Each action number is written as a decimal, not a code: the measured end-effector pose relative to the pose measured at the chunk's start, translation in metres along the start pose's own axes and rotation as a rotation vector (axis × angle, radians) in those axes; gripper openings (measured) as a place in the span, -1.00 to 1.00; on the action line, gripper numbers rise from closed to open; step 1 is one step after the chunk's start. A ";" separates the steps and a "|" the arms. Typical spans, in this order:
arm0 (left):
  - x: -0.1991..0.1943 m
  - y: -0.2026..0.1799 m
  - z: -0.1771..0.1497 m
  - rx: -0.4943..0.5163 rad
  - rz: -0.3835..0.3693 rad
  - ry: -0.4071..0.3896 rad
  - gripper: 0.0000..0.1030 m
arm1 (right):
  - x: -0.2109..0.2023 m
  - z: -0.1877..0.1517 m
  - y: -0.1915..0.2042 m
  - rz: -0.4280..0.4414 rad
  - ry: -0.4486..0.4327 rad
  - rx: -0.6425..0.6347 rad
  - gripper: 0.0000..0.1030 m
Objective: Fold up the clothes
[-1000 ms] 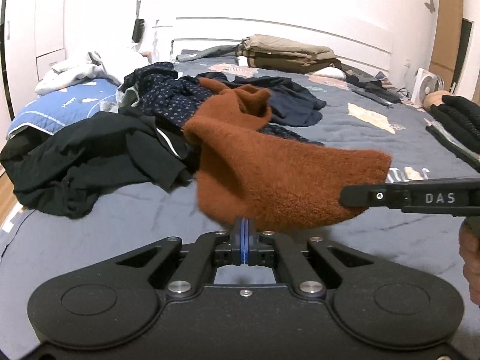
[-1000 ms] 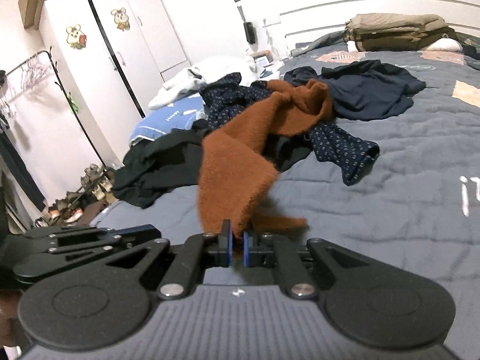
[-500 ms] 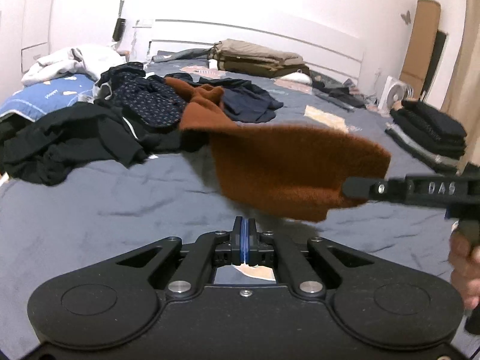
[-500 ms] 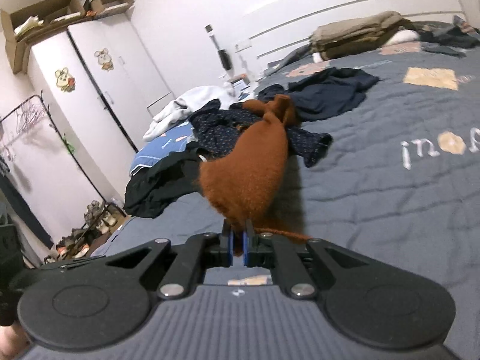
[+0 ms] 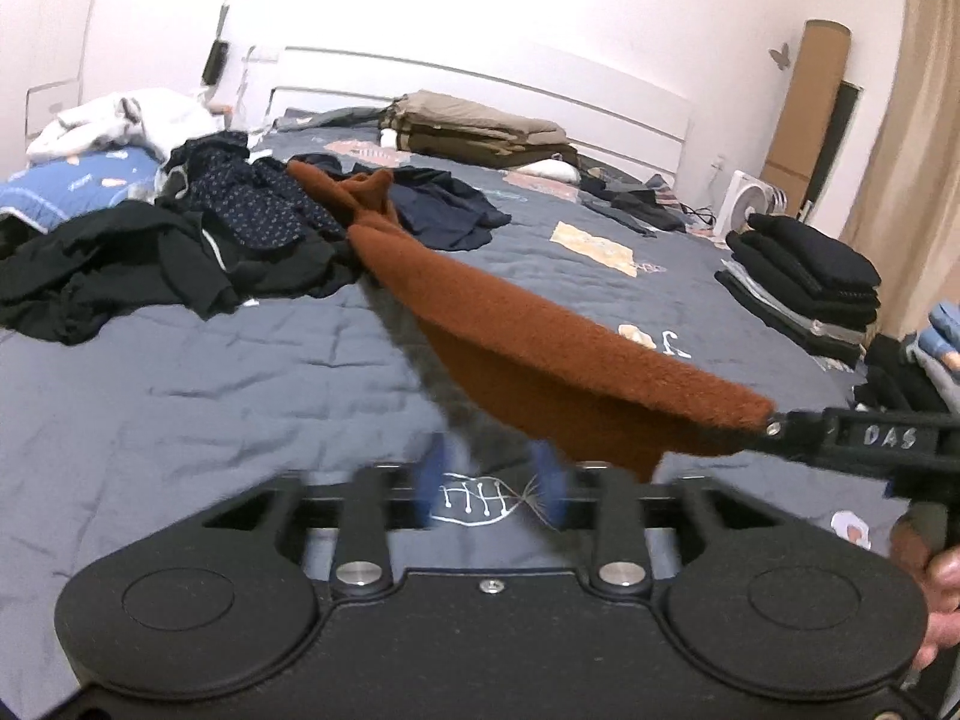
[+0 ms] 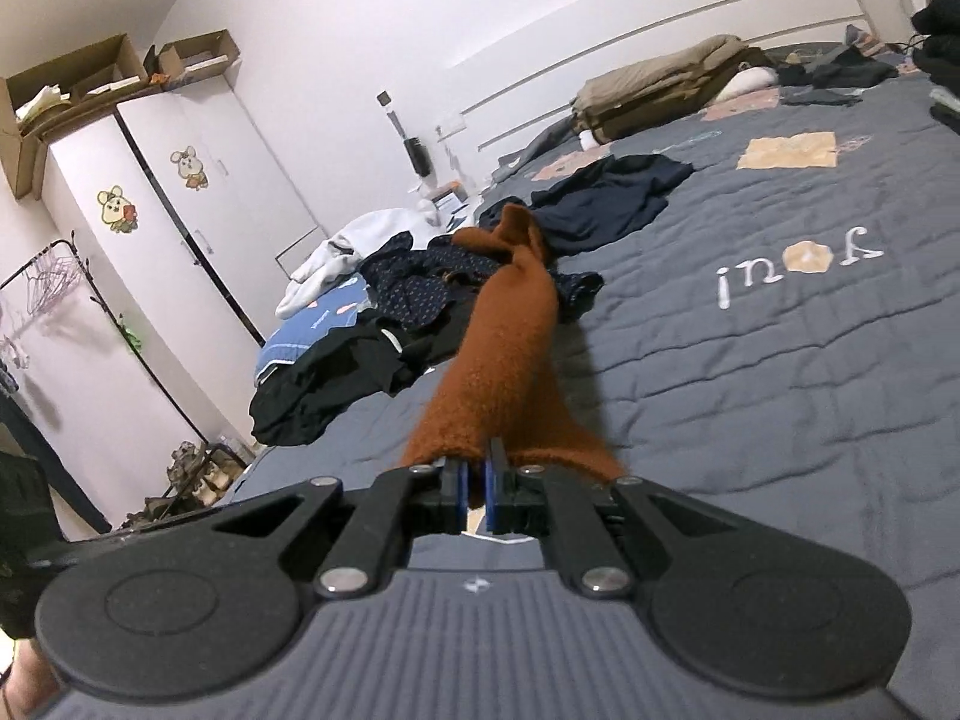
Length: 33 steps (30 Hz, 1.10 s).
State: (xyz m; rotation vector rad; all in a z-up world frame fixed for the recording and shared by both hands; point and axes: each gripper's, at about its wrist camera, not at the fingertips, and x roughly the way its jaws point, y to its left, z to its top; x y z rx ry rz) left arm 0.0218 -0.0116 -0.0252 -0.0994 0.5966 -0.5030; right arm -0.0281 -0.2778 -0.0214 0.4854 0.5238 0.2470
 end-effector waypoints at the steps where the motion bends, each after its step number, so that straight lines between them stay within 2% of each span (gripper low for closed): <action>1: -0.002 -0.001 -0.002 -0.002 -0.005 -0.005 0.13 | -0.005 -0.002 0.000 -0.004 -0.004 0.002 -0.91; 10: -0.011 -0.011 -0.026 -0.048 -0.074 -0.047 0.14 | -0.051 -0.016 -0.003 -0.004 -0.056 0.056 -0.92; 15: -0.010 -0.019 -0.033 0.003 -0.094 -0.045 0.14 | -0.093 -0.019 -0.009 -0.024 -0.105 0.080 -0.93; 25: -0.009 -0.032 -0.036 0.043 -0.115 -0.046 0.14 | -0.170 -0.018 -0.025 -0.094 -0.200 0.112 -0.93; 33: -0.010 -0.045 -0.037 0.078 -0.139 -0.054 0.14 | -0.232 -0.010 -0.047 -0.185 -0.319 0.139 -0.93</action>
